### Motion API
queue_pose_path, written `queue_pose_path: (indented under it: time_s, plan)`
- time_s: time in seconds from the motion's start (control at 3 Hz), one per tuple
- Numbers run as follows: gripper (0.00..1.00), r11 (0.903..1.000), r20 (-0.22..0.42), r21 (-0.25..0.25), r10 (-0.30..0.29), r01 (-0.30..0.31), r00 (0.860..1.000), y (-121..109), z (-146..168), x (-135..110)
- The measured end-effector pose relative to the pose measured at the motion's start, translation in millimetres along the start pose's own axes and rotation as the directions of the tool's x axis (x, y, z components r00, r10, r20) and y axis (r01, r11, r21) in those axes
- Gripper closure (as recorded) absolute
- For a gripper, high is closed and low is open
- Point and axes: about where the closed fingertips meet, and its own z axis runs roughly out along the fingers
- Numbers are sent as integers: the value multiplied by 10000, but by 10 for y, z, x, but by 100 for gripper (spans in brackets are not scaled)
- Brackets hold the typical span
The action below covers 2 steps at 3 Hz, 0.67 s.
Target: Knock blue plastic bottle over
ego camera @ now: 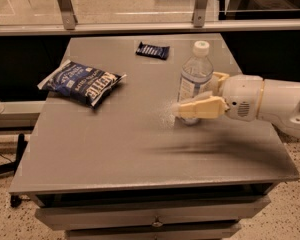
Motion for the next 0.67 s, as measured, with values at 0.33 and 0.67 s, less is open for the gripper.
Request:
queue_pose_path:
  time_s: [0.33, 0.67]
  plan:
    - [38, 9995, 288, -321, 20, -11, 9996, 111, 177, 21]
    - [61, 9990, 309, -455, -23, 37, 9995, 147, 201, 52]
